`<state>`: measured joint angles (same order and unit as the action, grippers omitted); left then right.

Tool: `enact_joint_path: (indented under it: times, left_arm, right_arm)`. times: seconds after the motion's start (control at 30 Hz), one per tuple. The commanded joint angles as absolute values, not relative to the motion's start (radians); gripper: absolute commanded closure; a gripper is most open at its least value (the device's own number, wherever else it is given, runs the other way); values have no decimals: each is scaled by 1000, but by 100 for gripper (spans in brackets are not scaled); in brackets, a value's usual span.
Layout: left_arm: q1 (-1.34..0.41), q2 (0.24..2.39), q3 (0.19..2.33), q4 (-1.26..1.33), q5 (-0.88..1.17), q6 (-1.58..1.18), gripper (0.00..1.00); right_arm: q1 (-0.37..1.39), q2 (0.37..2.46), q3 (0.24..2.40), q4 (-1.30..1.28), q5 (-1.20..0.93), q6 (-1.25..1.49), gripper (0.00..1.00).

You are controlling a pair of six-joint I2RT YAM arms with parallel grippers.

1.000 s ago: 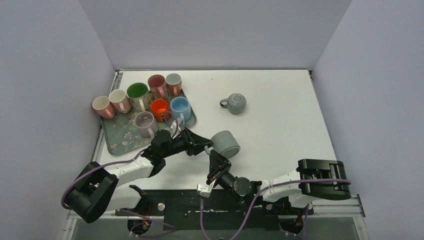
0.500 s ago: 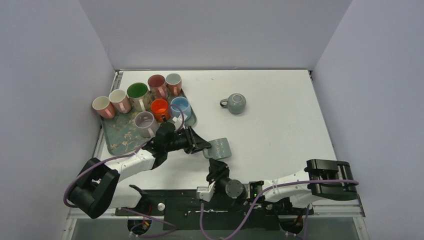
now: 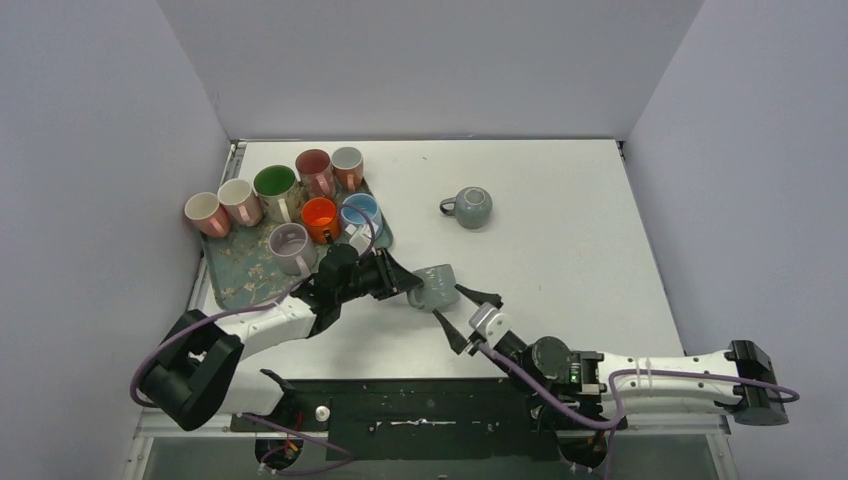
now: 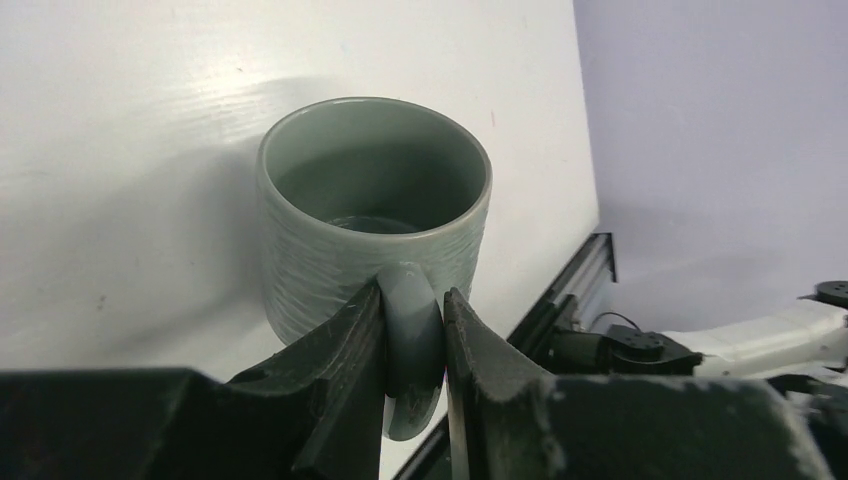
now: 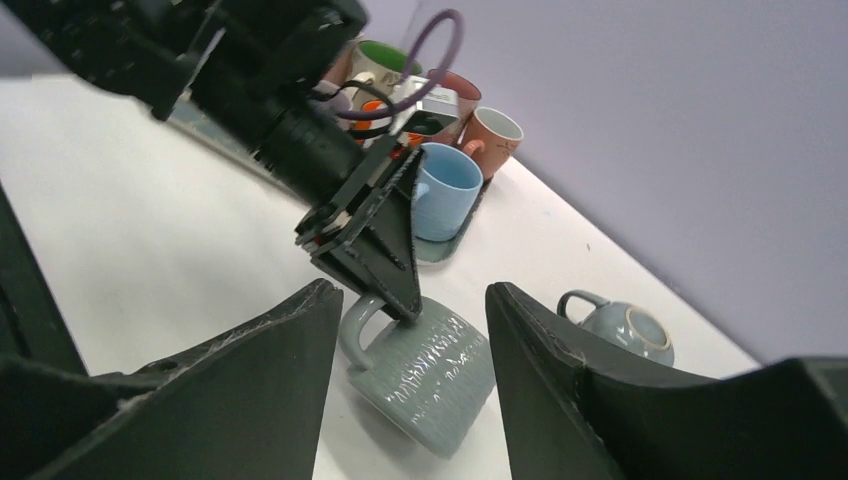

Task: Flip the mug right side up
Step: Turn over the cup at the center of the board.

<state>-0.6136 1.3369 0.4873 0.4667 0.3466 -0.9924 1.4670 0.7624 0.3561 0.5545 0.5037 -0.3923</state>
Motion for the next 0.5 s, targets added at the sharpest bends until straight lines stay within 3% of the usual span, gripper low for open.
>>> enact_joint_path:
  times: [0.0,0.17,0.47]
  left_arm:
    - [-665,1216,564,421,129,-778,100]
    - [-759,1125,568,353,-56,-621,100]
    - [-893,1106,561,274,-236,-478,100]
  right_arm:
    - [1411,705,504,362,617,-46,44]
    - [1322,707,627,131,695,234,45]
    - [1192,756,689,-40,650,360,46]
